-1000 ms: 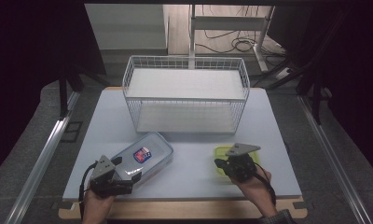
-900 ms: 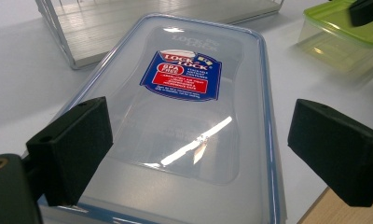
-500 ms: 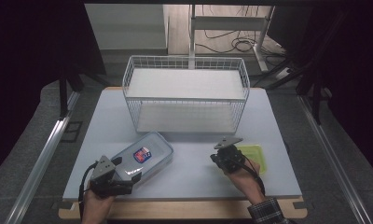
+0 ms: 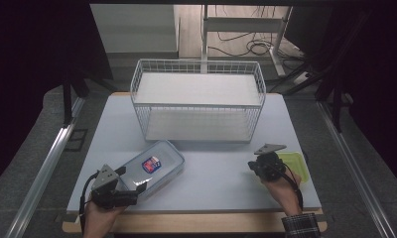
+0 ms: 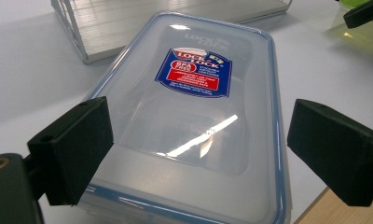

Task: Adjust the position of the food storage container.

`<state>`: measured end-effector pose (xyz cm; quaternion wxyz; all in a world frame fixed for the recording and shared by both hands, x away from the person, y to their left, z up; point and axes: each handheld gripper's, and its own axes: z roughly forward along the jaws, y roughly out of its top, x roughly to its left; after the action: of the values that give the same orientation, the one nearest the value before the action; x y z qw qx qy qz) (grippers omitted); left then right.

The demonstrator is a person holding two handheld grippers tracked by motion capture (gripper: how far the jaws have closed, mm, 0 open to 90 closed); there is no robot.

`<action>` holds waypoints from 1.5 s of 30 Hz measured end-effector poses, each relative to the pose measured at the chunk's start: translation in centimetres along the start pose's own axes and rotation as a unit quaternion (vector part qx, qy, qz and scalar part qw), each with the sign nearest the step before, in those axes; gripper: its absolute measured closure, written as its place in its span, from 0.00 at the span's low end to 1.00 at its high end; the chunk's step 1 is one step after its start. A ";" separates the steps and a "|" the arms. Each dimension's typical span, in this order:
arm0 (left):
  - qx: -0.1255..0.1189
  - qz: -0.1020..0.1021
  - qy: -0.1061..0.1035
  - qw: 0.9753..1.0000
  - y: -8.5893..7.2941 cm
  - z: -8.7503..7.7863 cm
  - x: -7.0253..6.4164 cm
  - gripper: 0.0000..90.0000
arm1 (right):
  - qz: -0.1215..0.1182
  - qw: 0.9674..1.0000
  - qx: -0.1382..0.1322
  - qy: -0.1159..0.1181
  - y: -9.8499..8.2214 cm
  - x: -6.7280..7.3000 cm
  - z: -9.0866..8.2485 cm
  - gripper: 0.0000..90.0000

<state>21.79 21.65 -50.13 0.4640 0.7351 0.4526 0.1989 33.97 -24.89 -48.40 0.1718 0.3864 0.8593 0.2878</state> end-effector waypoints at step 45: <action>0.123 -0.039 0.081 0.988 -0.6 2.8 5.3 0.96 | -0.061 0.991 -0.061 0.101 10.6 8.9 9.1 0.96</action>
<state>26.17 24.83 -52.63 0.3389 0.7501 0.5378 0.1824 38.89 -9.13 -49.45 0.1249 0.2907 0.8752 0.3658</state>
